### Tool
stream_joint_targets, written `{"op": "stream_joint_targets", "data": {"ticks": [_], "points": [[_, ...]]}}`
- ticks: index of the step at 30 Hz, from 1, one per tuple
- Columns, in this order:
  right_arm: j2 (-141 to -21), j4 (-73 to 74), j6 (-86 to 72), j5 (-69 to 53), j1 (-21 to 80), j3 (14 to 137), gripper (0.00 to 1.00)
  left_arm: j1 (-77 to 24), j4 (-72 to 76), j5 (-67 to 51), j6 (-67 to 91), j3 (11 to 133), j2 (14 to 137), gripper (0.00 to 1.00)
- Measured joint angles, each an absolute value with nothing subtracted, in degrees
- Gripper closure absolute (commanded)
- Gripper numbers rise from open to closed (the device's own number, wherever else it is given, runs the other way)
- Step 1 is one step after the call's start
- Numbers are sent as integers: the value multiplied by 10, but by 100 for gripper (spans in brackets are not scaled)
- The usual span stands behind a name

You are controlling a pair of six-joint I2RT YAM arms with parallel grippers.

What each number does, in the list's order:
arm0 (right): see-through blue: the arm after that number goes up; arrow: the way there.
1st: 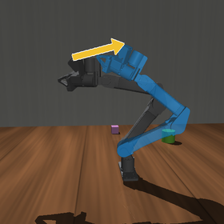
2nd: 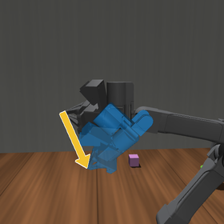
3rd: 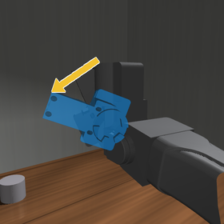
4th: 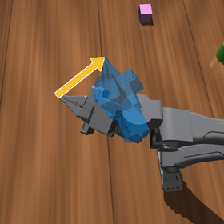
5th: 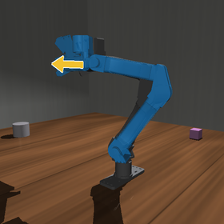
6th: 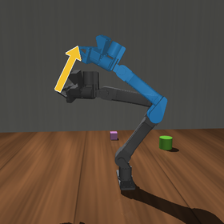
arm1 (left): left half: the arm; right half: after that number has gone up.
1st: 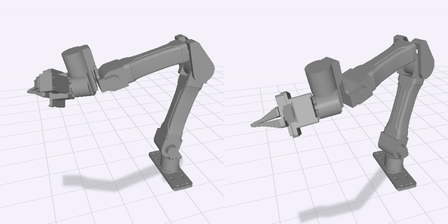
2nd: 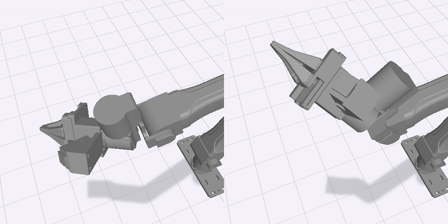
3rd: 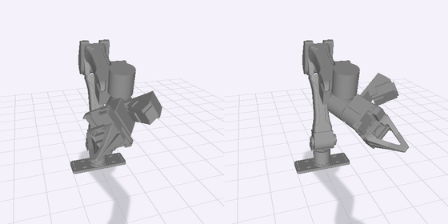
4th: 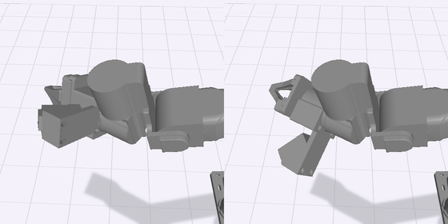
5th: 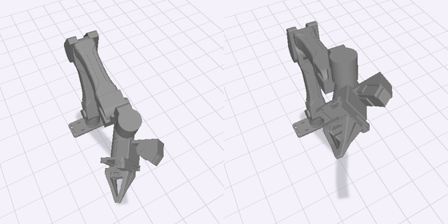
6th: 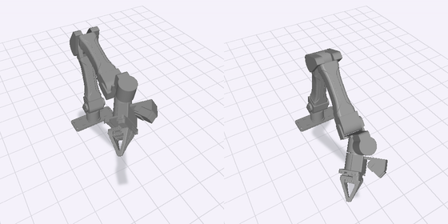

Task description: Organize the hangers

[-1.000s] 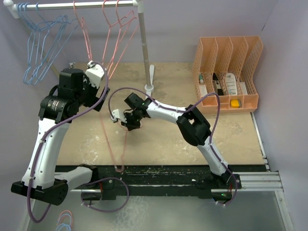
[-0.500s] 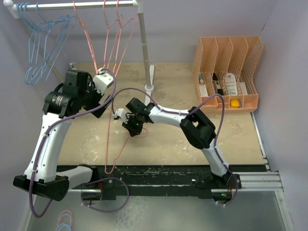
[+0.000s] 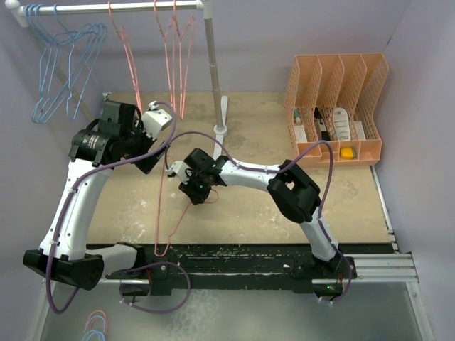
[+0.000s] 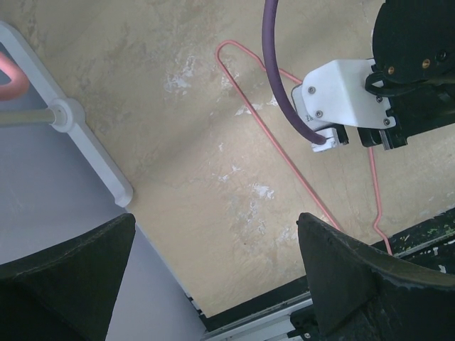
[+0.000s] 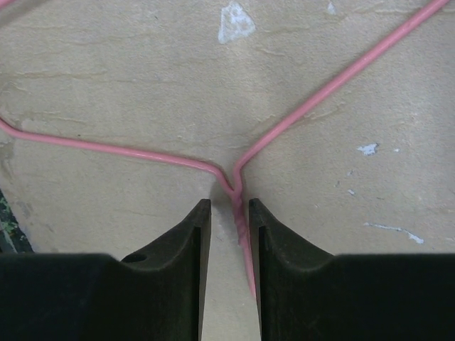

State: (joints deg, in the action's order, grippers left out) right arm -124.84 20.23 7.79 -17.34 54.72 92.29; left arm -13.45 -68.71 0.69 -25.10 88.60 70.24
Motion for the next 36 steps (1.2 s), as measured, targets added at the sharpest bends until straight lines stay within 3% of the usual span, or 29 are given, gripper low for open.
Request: {"op": "stream_joint_targets", "data": {"ticks": [10, 12, 14, 15, 30, 36], "points": [[-1240, 237, 114, -58, 570, 923, 77, -135, -693, 15, -267, 877, 703, 1], [-1241, 242, 115, -51, 572, 926, 82, -135, -700, 17, -274, 873, 703, 1], [-1243, 252, 116, -46, 574, 932, 98, -135, -705, 18, -283, 871, 703, 1], [-1244, 256, 116, -44, 575, 935, 100, -135, -708, 18, -286, 870, 703, 1], [-1198, 245, 49, -51, 577, 874, 100, -137, -805, -58, -376, 823, 745, 1], [-1198, 248, -17, -59, 568, 874, 100, -158, -810, -66, -419, 734, 745, 1]]}}
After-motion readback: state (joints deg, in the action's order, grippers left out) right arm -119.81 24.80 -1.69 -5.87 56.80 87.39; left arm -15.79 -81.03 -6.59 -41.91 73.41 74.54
